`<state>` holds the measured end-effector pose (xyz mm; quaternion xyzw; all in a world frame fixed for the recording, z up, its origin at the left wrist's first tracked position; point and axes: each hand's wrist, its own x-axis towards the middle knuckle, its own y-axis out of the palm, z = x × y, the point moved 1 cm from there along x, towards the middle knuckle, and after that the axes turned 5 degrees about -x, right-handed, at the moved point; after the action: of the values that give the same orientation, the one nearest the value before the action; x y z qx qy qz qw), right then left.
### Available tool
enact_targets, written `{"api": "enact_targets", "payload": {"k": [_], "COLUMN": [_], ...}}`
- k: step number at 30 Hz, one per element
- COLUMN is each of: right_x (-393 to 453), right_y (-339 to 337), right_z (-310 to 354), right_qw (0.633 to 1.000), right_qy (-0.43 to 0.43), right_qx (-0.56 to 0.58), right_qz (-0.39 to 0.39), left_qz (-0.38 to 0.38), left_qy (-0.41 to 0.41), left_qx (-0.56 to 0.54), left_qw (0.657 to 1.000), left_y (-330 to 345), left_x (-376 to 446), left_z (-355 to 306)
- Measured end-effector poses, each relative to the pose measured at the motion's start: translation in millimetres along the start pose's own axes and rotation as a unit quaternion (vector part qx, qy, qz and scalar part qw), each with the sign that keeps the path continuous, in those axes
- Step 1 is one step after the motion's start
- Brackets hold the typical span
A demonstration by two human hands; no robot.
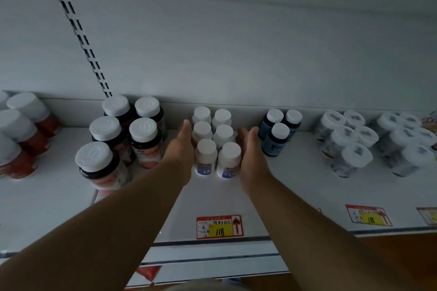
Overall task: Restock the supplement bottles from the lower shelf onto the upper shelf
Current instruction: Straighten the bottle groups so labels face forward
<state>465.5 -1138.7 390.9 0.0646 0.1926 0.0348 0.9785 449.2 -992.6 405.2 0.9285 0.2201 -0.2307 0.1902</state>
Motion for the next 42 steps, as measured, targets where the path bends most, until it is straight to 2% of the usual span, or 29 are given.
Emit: {"api": "enact_targets", "payload": {"k": [5, 10, 24, 26, 28, 30, 33, 35, 37, 39, 42], "right_x": [7.0, 16.3, 20.5, 14.4, 6.9, -7.4, -27.9, -38.2, -40.7, -40.3, -37.0], "right_y": [3.8, -2.7, 1.6, -0.1, -3.2, -7.7, -22.2, -32.2, -37.3, -37.6, -34.3], "right_z": [16.5, 13.6, 13.8, 17.0, 18.0, 16.2, 3.5, -5.4, -13.1, -16.9, -15.5], "right_qw": [0.999, 0.995, 0.996, 0.995, 0.993, 0.988, 0.952, 0.915, 0.895, 0.879, 0.878], "right_qy": [0.011, 0.007, 0.023, 0.012, -0.012, -0.039, -0.137, -0.187, -0.196, -0.211, -0.209], "right_qx": [-0.016, 0.024, -0.034, -0.048, -0.096, -0.149, -0.271, -0.353, -0.397, -0.426, -0.430], "right_qz": [0.048, 0.094, 0.077, 0.088, 0.066, 0.015, -0.049, -0.063, -0.050, -0.036, -0.024], "left_qz": [0.034, 0.067, 0.091, 0.075, 0.039, 0.017, -0.009, -0.022, -0.009, 0.020, 0.047], "left_qy": [-0.003, -0.011, -0.004, -0.012, -0.020, 0.031, 0.130, 0.163, 0.172, 0.178, 0.215], "left_qx": [0.015, 0.023, 0.041, 0.052, 0.065, 0.100, 0.157, 0.254, 0.346, 0.378, 0.433], "left_qw": [0.999, 0.997, 0.995, 0.996, 0.997, 0.994, 0.979, 0.953, 0.922, 0.908, 0.874], "left_y": [2.3, 5.9, 1.9, -0.3, -3.5, -7.5, -21.8, -32.2, -38.6, -40.8, -38.3], "left_x": [2.2, -4.1, -3.1, -3.4, -7.7, -17.7, -30.3, -36.1, -33.9, -33.1, -33.8], "left_z": [-0.1, 0.8, 1.4, 0.2, -1.5, -1.5, 14.7, 23.2, 27.5, 27.0, 24.8]}}
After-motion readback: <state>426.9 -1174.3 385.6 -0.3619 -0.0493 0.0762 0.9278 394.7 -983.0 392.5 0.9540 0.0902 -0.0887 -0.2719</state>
